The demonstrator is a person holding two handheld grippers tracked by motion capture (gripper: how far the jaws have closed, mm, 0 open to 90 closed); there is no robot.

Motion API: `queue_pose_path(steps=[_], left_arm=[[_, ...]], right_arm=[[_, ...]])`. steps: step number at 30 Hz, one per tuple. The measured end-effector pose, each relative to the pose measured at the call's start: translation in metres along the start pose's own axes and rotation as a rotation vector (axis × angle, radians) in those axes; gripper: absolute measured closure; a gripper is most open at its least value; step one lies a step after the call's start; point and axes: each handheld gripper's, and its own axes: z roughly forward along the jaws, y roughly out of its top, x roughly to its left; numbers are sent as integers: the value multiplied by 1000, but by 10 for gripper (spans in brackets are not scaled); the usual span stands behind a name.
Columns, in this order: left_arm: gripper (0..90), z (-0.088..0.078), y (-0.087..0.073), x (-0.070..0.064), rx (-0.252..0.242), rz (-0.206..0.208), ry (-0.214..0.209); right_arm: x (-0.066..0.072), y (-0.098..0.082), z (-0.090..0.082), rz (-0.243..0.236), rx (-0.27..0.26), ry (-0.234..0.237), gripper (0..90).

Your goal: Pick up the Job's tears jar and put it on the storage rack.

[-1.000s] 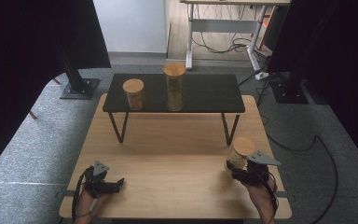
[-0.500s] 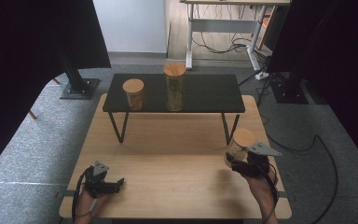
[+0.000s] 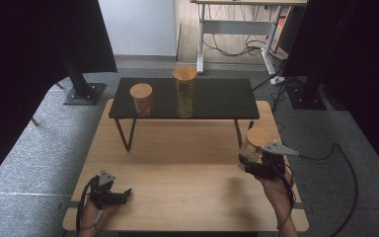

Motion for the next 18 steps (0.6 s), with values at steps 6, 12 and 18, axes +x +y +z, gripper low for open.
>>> queue_pose_path(steps=[6,12,18], left_arm=[[14,0,0,0,-1,0,-1],[14,0,0,0,-2,1,-2],[14,0,0,0,-1,2,-2]], right_arm=[[0,8,1,-4,-1,-9,250],[1,20,3,-7,1,-12,250],[2,34,6,-11,1,-15,250]])
